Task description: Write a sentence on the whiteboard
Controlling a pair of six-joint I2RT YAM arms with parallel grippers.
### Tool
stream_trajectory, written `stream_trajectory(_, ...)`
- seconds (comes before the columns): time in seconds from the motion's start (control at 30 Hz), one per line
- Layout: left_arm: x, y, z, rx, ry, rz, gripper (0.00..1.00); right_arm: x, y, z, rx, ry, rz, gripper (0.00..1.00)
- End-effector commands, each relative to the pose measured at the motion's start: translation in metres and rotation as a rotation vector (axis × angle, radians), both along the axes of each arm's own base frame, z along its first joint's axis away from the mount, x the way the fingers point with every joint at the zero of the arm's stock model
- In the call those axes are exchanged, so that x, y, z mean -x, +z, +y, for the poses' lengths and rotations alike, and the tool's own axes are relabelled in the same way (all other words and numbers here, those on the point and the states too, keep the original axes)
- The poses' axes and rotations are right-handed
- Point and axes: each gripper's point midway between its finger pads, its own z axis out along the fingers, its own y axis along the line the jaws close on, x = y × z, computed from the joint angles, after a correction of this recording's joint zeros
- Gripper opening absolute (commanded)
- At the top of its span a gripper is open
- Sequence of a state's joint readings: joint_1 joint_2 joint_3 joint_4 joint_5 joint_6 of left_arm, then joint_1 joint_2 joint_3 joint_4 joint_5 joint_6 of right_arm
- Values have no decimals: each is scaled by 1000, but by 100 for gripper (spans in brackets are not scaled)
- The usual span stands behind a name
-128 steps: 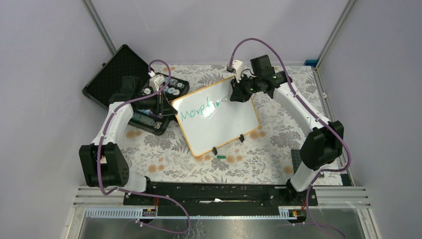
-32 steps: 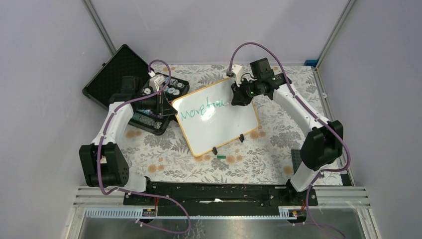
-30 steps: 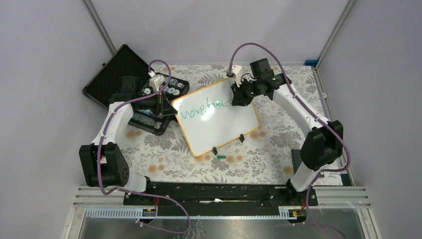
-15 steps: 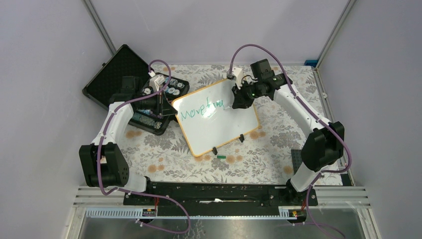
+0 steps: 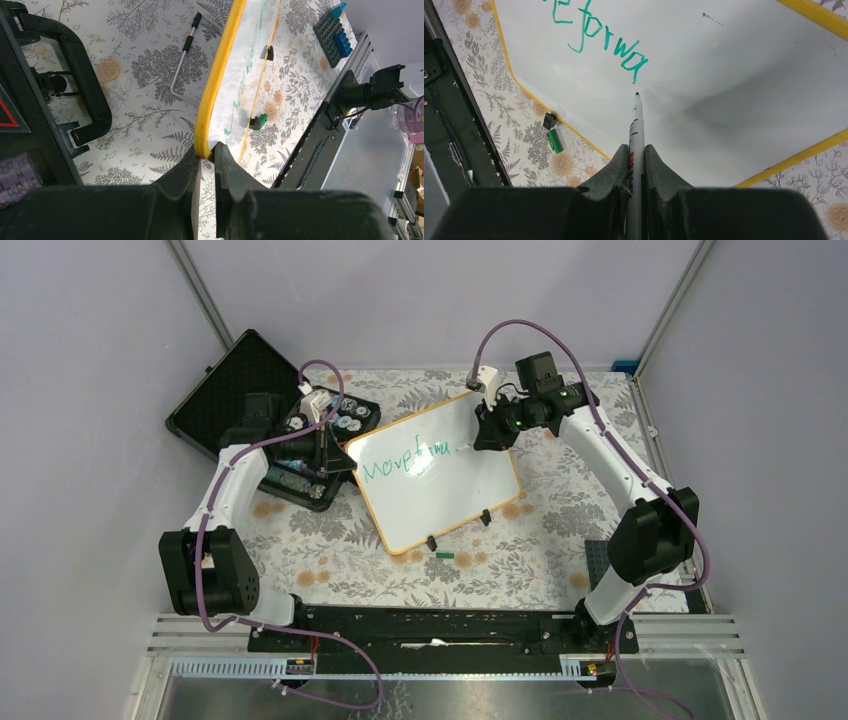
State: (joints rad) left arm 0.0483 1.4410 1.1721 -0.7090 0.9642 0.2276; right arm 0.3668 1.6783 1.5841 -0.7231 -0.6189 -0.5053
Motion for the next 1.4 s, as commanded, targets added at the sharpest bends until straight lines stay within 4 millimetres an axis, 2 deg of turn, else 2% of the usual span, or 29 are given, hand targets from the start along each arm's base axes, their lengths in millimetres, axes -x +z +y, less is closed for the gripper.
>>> stream_trajectory(0.0,-11,-10,2,-104,-24,-86,0,-3,31,3,-41,16,-86,0)
stream_trajectory(0.37,-11,-10,2,-104,-25,-86,0,-20,36,11,-74,-19,-104,0)
stream_trajectory(0.57,-11,-12,1,-105,-28,-83,0,-23,38,18,-76,-10,-110,0)
stream_trajectory(1.03,-11,-12,2,-108,-26,-85,0,-27,27,23,-53,-8,-98,0)
stream_trajectory(1.37,-11,-12,2,-110,-25,-83,0,-32,19,17,-14,-36,-101,0)
